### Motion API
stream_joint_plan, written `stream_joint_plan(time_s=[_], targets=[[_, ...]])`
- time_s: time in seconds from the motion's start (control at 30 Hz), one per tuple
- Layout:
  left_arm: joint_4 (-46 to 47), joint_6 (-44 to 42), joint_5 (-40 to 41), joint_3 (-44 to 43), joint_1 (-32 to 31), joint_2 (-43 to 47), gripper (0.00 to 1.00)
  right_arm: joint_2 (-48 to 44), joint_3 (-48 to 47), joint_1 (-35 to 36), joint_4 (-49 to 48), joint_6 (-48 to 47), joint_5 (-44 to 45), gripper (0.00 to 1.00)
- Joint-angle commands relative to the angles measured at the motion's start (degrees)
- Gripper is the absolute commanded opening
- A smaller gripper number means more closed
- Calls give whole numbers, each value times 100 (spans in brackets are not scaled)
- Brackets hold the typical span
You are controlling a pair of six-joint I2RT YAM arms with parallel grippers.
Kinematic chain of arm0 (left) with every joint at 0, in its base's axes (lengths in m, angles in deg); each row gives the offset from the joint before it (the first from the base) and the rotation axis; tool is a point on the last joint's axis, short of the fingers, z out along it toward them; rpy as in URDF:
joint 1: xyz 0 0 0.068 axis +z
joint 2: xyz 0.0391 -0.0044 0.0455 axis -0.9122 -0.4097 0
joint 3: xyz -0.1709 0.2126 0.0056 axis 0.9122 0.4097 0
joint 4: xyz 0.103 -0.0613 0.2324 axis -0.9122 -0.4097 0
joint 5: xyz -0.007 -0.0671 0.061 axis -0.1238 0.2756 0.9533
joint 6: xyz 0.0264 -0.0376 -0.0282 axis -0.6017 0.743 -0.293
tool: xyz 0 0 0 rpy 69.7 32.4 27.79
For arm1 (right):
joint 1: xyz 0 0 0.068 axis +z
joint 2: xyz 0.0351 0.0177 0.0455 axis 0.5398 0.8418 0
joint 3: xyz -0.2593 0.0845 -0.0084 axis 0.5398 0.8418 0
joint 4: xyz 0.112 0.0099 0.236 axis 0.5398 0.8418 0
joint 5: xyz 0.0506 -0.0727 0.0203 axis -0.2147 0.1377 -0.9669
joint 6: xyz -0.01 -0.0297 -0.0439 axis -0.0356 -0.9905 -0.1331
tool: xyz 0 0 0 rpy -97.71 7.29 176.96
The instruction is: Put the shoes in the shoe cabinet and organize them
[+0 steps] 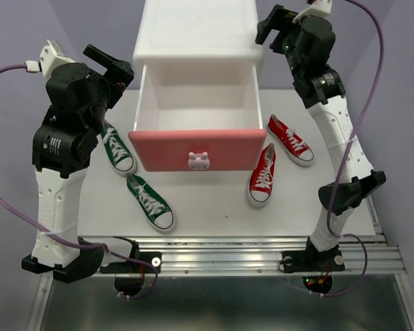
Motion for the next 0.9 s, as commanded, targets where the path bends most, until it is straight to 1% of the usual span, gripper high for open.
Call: stream_joint_plan(time_s=[0.0,0.07,0.13,0.17,0.2,0.27,0.37,0.4,0.43,0.47,0.5,0.57,0.7,0.77,0.87], targets=[[-53,14,243,82,47,101,99,-623,207,-482,544,523,291,100],[-10,-38,244,108,108,118,99,-764,530,-536,886,594,343,100],[-45,-30,244,152,152,118,99,-1062,1039,-667,1045,725,422,100],[-53,-30,227,196,170,127,99,-1151,1042,-720,1133,804,431,100],[-71,-4,209,231,187,136,99,-1230,1312,-720,1238,892,423,100],[-115,32,104,450,214,162,99,-1405,1595,-799,1632,1051,449,100],[-142,110,60,845,240,424,99,-1572,2096,-852,2256,1226,641,100],[-115,111,77,986,249,513,99,-1617,2402,-852,2372,1348,712,100],[42,76,77,1353,249,610,99,-1678,2570,-852,2478,1445,704,100],[200,32,77,1730,266,785,99,-1775,2911,-852,2505,1472,512,100],[201,32,77,1734,267,856,99,-1810,2914,-852,2566,1551,450,100],[263,128,104,2076,302,953,99,-1854,3405,-852,2759,1806,283,100],[324,102,51,2463,319,1147,99,-1951,4222,-852,2796,2061,-104,100],[316,32,16,2569,328,1173,99,-2056,4774,-852,2551,2062,-253,100],[280,40,16,2806,328,1261,99,-2092,5355,-852,2278,2000,-289,100]])
